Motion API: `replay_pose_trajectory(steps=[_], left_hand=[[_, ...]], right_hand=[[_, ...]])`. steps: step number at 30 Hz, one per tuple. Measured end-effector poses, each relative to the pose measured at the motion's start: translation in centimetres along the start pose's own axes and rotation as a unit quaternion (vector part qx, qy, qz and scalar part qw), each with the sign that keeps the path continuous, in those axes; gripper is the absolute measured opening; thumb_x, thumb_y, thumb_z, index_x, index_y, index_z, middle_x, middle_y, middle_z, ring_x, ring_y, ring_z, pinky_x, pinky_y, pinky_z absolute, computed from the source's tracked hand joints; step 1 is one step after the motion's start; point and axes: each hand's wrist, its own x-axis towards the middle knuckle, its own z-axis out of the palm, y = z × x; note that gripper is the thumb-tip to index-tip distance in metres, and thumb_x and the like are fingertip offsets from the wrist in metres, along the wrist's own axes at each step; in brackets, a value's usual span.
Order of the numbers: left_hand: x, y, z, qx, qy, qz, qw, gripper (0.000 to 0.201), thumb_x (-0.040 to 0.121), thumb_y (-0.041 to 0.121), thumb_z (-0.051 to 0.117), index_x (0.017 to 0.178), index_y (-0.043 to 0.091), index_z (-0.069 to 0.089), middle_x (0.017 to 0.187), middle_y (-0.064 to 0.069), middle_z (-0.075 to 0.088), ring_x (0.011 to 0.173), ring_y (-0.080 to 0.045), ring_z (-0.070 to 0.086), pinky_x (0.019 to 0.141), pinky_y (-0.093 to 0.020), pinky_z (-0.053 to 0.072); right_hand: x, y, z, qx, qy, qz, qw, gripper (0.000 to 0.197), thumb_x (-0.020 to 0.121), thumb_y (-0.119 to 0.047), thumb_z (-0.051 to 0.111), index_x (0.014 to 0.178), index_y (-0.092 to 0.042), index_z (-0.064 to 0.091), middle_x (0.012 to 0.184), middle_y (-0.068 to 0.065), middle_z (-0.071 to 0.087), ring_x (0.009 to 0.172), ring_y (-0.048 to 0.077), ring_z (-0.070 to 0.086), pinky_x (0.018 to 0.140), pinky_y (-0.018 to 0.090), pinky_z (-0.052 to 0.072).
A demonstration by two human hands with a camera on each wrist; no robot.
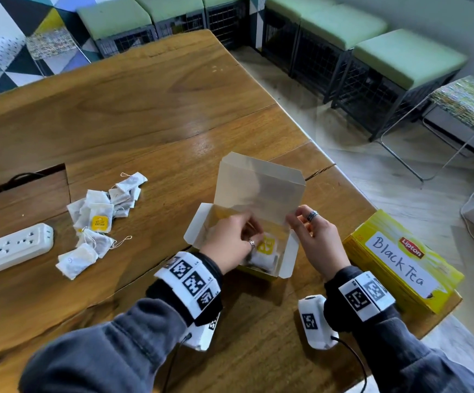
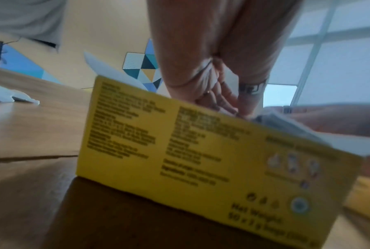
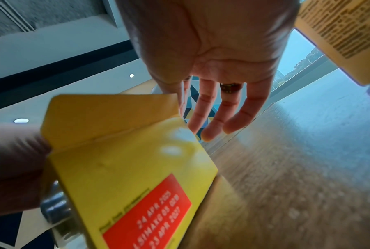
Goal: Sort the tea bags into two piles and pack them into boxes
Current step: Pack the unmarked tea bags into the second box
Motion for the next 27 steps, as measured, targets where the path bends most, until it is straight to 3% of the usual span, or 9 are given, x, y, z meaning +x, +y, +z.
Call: replay_pose_trajectory(steps=[3, 7, 9, 11, 15, 18, 21, 24, 27], left_hand=[[0.2, -0.6, 0.2, 0.064, 0.004, 0.016, 0.998, 0.028, 0.086, 0.012, 0.059, 0.108, 0.027, 0.054, 0.109, 0.006, 0.062, 0.099, -0.012, 0.059, 0.091, -0.036, 0.05], [-1.2, -1.4, -3.2, 0.023, 0.178, 0.097, 0.979, 0.024, 0.086, 0.006, 0.059, 0.106, 0.017, 0.061, 0.099, 0.007, 0.057, 0.081, -0.003, 0.055, 0.072, -0.012, 0.048], [-2.0, -3.7, -6.1, 0.039, 0.284, 0.072, 0.955, 0.019, 0.086, 0.005, 0.057, 0.101, 0.016, 0.062, 0.095, 0.003, 0.058, 0.077, -0.007, 0.055, 0.07, -0.021, 0.047], [-2.7, -7.1, -9.3, 0.092, 0.334, -0.02, 0.938, 0.025, 0.085, 0.0, 0.051, 0.103, 0.014, 0.061, 0.098, -0.004, 0.061, 0.085, -0.018, 0.057, 0.078, -0.034, 0.048], [-4.7, -13.4, -13.7, 0.252, 0.138, -0.274, 0.918, 0.046, 0.085, -0.001, 0.047, 0.129, 0.012, 0.045, 0.128, -0.019, 0.051, 0.12, -0.034, 0.045, 0.094, -0.039, 0.04], [-5.9, -15.8, -14.5, 0.269, 0.101, -0.287, 0.914, 0.063, 0.081, -0.003, 0.045, 0.137, 0.025, 0.037, 0.134, -0.018, 0.043, 0.117, -0.033, 0.047, 0.09, -0.039, 0.045], [-6.6, -16.9, -14.5, 0.238, 0.104, -0.282, 0.924, 0.071, 0.08, -0.001, 0.054, 0.138, 0.032, 0.031, 0.122, -0.019, 0.042, 0.089, -0.03, 0.054, 0.071, -0.034, 0.045], [-7.2, -17.4, -14.5, 0.205, 0.101, -0.289, 0.93, 0.079, 0.076, 0.008, 0.069, 0.14, 0.028, 0.027, 0.116, -0.021, 0.048, 0.089, -0.03, 0.053, 0.074, -0.032, 0.041], [-7.8, -17.0, -15.5, 0.136, 0.127, -0.283, 0.941, 0.068, 0.072, 0.012, 0.076, 0.128, 0.022, 0.038, 0.102, -0.011, 0.055, 0.089, -0.024, 0.053, 0.075, -0.03, 0.038]], right_hand=[[0.0, -0.1, 0.0, 0.006, 0.003, 0.004, 1.0, 0.008, 0.096, -0.025, 0.048, 0.091, -0.023, 0.053, 0.075, -0.012, 0.053, 0.066, 0.001, 0.048, 0.053, 0.003, 0.038], [0.2, -0.1, 0.2, 0.006, 0.016, 0.003, 1.0, 0.01, 0.097, -0.023, 0.046, 0.091, -0.022, 0.054, 0.075, -0.012, 0.054, 0.068, 0.002, 0.048, 0.055, 0.003, 0.038], [0.3, -0.2, 0.4, -0.007, 0.026, -0.002, 1.0, 0.01, 0.097, -0.022, 0.045, 0.091, -0.022, 0.052, 0.074, -0.012, 0.054, 0.066, 0.002, 0.048, 0.054, 0.006, 0.04], [0.4, -0.3, 0.5, -0.023, 0.035, -0.006, 0.999, 0.009, 0.097, -0.022, 0.046, 0.09, -0.022, 0.052, 0.072, -0.012, 0.053, 0.064, 0.002, 0.048, 0.052, 0.009, 0.039], [0.6, -0.5, 0.5, -0.035, 0.04, -0.001, 0.999, 0.008, 0.097, -0.021, 0.046, 0.09, -0.021, 0.051, 0.073, -0.006, 0.054, 0.064, 0.002, 0.048, 0.053, 0.015, 0.036], [0.7, -0.7, 0.5, -0.041, 0.043, 0.01, 0.998, 0.008, 0.097, -0.021, 0.046, 0.092, -0.021, 0.052, 0.078, 0.0, 0.056, 0.065, 0.004, 0.048, 0.053, 0.014, 0.037], [0.7, -0.9, 0.6, -0.046, 0.044, 0.018, 0.998, 0.007, 0.097, -0.021, 0.046, 0.093, -0.02, 0.052, 0.082, 0.002, 0.057, 0.067, 0.003, 0.048, 0.052, 0.009, 0.036], [0.7, -1.0, 0.6, -0.052, 0.047, 0.02, 0.997, 0.008, 0.097, -0.021, 0.046, 0.093, -0.02, 0.052, 0.084, 0.004, 0.058, 0.068, 0.011, 0.049, 0.056, 0.014, 0.036], [0.7, -0.9, 0.7, -0.048, 0.047, 0.028, 0.997, 0.007, 0.097, -0.021, 0.046, 0.093, -0.02, 0.053, 0.085, 0.006, 0.059, 0.072, 0.019, 0.05, 0.056, 0.017, 0.037]])
